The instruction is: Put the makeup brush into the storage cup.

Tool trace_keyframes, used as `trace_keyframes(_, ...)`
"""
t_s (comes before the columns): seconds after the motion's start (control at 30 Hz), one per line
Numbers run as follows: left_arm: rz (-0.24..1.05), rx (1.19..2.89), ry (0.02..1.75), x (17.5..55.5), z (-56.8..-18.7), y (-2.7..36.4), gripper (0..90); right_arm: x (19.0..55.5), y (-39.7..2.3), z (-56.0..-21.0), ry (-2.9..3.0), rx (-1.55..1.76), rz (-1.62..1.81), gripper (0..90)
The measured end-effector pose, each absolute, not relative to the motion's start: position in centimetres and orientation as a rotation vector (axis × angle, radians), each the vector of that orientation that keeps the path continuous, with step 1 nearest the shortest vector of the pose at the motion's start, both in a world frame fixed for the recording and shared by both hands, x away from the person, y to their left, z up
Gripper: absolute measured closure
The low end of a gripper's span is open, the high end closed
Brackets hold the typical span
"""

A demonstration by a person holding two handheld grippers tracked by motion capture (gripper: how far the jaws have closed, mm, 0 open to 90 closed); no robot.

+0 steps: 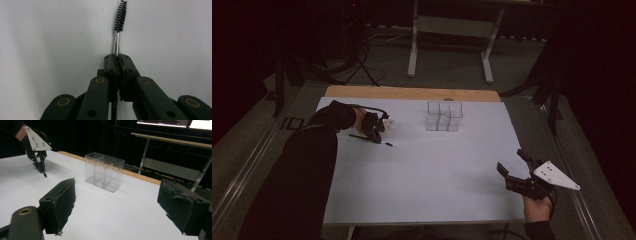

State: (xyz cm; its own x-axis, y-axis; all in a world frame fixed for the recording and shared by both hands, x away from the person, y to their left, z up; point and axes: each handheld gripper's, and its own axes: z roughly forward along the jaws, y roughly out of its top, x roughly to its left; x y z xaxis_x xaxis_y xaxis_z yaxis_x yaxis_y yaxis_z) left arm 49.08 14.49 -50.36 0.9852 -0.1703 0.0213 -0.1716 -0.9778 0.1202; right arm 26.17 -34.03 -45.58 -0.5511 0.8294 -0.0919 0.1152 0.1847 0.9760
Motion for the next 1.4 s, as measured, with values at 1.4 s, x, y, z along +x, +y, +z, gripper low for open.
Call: trace_keyframes(1.4,0.193,2.72,0.034,45.7,-39.2,17.8,86.9,26.6,-33.4,-45.4,1.838,0.86,1.463,14.9)
